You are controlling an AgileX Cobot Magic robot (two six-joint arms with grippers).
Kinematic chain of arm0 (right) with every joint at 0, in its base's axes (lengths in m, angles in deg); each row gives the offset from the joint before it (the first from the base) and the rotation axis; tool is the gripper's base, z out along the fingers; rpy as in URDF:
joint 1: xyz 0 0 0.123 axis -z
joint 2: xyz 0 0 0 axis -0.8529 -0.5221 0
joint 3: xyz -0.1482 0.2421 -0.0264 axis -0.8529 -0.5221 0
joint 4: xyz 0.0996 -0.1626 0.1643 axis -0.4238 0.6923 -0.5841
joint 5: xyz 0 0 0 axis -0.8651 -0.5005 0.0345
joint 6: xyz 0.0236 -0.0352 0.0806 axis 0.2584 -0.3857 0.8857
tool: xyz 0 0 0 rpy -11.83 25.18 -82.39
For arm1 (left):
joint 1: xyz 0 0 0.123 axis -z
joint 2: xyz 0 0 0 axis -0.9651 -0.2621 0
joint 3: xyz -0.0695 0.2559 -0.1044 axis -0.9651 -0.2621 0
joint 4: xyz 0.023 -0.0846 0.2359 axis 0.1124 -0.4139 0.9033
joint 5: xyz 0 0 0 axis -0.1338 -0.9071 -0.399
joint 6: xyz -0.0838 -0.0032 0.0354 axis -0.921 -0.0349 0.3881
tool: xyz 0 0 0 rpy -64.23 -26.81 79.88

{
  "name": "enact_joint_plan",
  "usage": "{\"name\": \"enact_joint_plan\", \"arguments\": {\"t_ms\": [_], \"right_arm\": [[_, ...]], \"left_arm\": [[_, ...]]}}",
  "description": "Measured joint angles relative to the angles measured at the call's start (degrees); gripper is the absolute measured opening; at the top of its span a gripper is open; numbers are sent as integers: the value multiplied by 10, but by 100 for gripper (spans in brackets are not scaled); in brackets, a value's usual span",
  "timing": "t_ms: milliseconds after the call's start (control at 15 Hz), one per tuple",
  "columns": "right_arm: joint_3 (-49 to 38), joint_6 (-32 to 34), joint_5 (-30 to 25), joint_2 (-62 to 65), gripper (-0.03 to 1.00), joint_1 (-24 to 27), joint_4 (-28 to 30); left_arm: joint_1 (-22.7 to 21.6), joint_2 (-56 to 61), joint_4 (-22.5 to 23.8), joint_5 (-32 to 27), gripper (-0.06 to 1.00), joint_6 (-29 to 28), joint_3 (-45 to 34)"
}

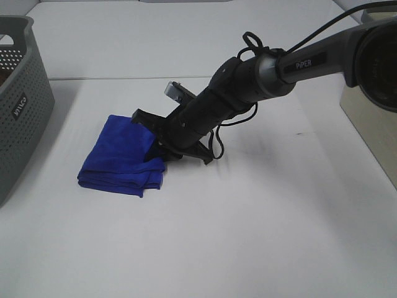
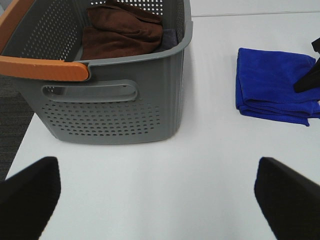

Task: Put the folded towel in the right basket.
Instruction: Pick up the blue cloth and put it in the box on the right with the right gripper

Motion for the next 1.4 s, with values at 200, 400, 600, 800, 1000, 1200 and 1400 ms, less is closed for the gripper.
{"name": "enact_joint_plan", "arguments": {"t_ms": [200,400,600,800,1000,1200,1400], "right_arm": [[0,-3,-25,2,9,3,-1],[-11,-52,-100,85,9,44,29],[-11,-66,-128,221,9,138,46],[-11,-68,-175,325,9,258,104],[-11,-68,-205,405,9,407,131],[-11,-68,-211,446,9,508,132],[-11,-68,-213,447,9,578,190]], "left_arm": [[0,0,0,0,98,0,0],[0,0,0,0,98,0,0],[0,0,0,0,98,0,0],[0,0,0,0,98,0,0],[0,0,0,0,98,0,0],[0,0,0,0,98,0,0],[0,0,0,0,98,0,0]]}}
